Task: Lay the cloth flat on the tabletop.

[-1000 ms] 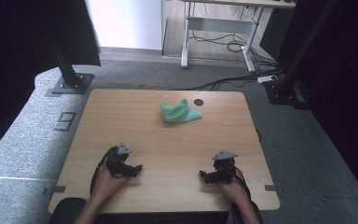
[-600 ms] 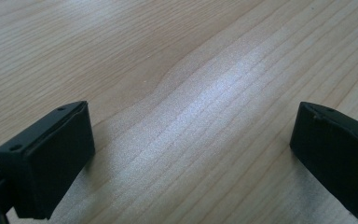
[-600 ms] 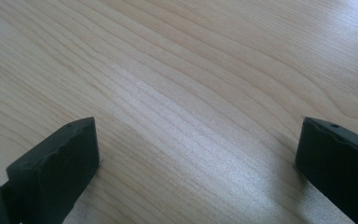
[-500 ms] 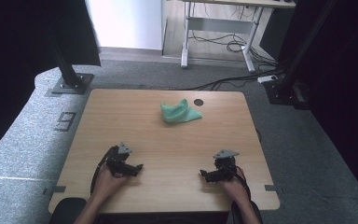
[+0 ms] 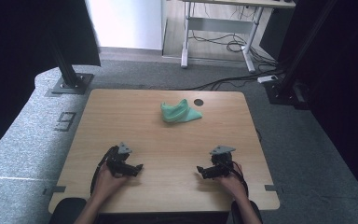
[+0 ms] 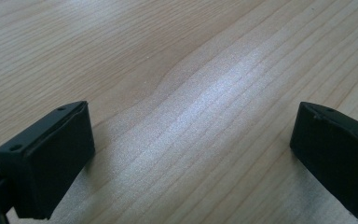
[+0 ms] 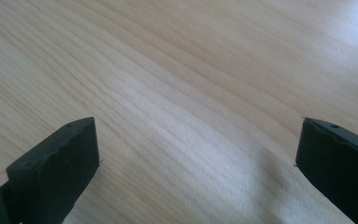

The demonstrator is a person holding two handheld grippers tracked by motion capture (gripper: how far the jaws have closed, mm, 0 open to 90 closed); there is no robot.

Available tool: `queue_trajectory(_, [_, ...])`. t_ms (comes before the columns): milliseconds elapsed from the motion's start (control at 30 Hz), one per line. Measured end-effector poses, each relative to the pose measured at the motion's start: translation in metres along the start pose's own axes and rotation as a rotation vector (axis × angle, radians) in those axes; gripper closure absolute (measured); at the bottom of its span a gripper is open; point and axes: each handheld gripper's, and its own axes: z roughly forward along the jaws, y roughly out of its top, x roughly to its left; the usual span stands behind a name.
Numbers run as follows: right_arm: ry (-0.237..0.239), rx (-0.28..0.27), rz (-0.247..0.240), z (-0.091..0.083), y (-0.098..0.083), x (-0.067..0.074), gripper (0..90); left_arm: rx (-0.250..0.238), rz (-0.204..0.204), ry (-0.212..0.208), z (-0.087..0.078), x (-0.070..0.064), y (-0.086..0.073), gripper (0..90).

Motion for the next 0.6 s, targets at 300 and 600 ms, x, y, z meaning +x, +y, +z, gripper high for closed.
queue_trajectory(300, [0.017,-0.006,-0.009,0.004,0.019,-0.001,0.0,0.000,0.000,0.000,0.000,0.000,0.000,0.0])
queue_trajectory(600, [0.028,-0.005,0.011,0.012,0.034,-0.003,0.0,0.000,0.000,0.000,0.000,0.000,0.000,0.0])
